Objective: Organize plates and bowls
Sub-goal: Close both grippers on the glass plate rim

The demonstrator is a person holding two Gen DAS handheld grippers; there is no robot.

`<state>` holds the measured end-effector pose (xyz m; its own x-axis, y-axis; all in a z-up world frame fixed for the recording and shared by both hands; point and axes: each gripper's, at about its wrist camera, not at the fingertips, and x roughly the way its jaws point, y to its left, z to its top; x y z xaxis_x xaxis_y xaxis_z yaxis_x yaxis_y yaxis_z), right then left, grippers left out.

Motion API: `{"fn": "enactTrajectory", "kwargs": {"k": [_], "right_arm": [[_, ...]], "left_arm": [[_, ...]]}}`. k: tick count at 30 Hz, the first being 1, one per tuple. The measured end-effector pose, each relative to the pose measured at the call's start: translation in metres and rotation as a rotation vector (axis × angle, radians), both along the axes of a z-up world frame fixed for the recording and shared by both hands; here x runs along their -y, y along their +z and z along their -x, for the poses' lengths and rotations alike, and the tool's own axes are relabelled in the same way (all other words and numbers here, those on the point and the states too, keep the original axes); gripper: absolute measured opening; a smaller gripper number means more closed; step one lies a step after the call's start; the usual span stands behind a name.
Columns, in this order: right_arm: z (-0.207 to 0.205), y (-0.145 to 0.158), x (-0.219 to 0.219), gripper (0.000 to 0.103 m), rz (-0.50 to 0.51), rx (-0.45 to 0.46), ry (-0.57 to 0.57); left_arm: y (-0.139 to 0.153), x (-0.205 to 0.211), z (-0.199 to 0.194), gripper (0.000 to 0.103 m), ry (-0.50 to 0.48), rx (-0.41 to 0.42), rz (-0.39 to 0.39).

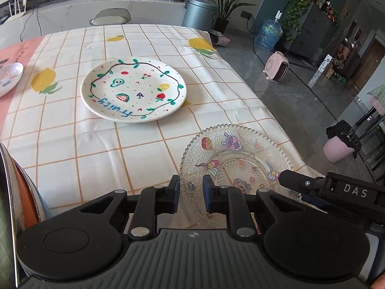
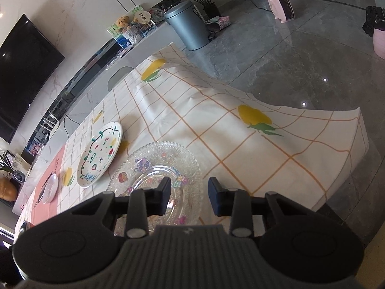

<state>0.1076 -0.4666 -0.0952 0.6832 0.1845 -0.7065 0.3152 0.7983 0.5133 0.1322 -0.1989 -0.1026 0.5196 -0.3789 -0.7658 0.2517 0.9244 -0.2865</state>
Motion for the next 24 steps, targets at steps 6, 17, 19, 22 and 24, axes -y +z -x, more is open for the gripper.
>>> {"fn": "enactTrajectory", "kwargs": {"k": [6, 17, 19, 22, 24], "right_arm": [[0.003, -0.008, 0.016, 0.032, -0.074, 0.032, -0.006], [0.011, -0.025, 0.035, 0.005, -0.219, 0.057, -0.081], [0.011, -0.026, 0.037, 0.005, -0.238, 0.048, -0.090], [0.012, -0.023, 0.035, 0.005, -0.228, 0.035, -0.089], [0.013, -0.020, 0.036, 0.005, -0.228, 0.031, -0.087]], "left_arm": [[-0.006, -0.006, -0.002, 0.029, 0.045, -0.002, 0.083], [-0.003, -0.004, -0.004, 0.016, 0.053, -0.004, 0.067], [-0.001, -0.004, -0.003, 0.015, 0.056, -0.007, 0.068], [0.004, -0.004, 0.001, 0.015, 0.055, 0.017, 0.062], [0.009, -0.005, 0.002, 0.015, 0.058, 0.022, 0.076]]}}
